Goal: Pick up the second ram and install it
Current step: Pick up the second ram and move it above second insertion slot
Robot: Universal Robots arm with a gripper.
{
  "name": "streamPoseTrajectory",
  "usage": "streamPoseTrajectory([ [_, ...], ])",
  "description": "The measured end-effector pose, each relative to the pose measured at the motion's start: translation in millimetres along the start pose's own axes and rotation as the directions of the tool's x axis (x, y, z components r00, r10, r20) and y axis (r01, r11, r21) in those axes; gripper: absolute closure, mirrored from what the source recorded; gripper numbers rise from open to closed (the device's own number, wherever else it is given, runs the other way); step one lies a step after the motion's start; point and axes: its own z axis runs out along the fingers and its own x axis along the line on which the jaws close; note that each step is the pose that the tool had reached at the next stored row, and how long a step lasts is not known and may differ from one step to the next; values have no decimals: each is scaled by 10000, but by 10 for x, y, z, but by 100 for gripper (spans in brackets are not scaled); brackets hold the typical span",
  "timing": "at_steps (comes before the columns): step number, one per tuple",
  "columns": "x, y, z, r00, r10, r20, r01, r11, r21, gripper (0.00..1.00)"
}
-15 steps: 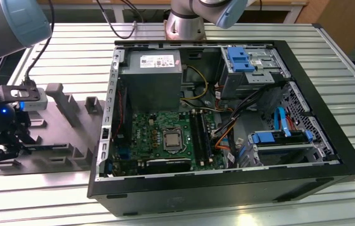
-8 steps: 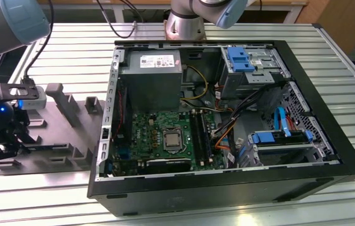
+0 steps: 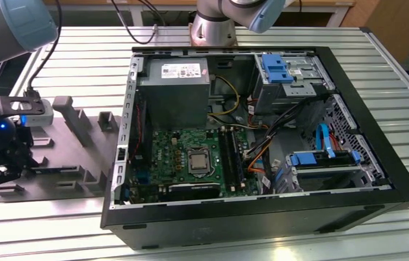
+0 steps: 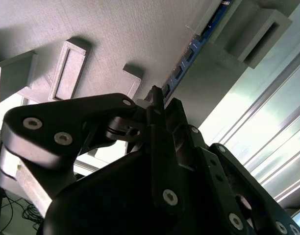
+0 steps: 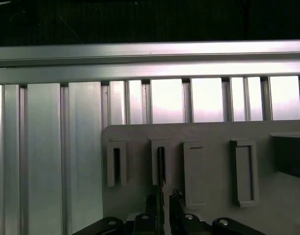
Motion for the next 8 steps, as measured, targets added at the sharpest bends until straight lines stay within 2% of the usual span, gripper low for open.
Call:
streamPoseTrajectory([
  [1,0,0,0,10000,0,0,0,10000,0,75],
  [4,0,-1,-1,10000,-1,-1,1,10000,-1,75],
  [8,-2,-34,-2,10000,0,-1,0,10000,-1,75],
])
